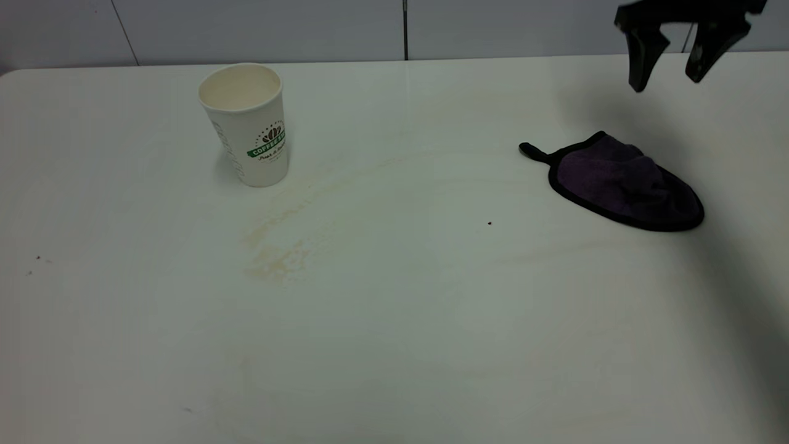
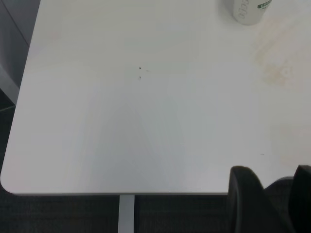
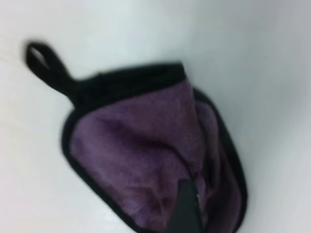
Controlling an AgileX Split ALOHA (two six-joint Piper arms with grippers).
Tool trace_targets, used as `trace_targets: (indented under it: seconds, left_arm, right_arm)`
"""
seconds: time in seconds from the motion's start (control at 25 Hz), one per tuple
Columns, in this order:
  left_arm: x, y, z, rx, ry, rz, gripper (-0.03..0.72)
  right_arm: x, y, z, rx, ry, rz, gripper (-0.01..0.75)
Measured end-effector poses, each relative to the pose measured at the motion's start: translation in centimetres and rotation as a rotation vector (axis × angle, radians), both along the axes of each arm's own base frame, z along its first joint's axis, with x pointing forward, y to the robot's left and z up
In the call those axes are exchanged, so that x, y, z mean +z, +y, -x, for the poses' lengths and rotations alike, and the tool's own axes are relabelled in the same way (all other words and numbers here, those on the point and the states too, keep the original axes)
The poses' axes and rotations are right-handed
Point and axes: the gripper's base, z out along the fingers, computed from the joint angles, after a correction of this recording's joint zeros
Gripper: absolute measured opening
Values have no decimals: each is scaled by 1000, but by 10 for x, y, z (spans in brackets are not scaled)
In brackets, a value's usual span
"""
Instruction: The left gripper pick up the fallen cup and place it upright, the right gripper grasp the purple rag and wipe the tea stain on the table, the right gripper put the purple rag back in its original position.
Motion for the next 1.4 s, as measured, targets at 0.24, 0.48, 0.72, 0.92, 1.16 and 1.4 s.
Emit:
trace_targets:
  seconds: [0.24, 0.48, 0.72, 0.92, 1.16, 1.4]
  left_arm:
    - [0, 0, 0, 0, 0, 0, 253]
    - [0, 0, 0, 0, 0, 0, 253]
    - [0, 0, 0, 0, 0, 0, 253]
    - [0, 0, 0, 1, 0, 1, 253]
    - [0, 0, 0, 1, 0, 1, 253]
    - [0, 0, 0, 1, 0, 1, 253]
  right_arm:
    - [79, 31, 33, 73, -61, 4, 728]
    - [159, 27, 109, 98, -87, 24, 728]
    - [224, 8, 209, 103, -175, 41, 722]
    - [236, -3, 296, 75, -211, -8, 704]
    - [212, -18, 386, -22, -226, -48, 681]
    - [181, -30, 460, -56, -379, -96, 658]
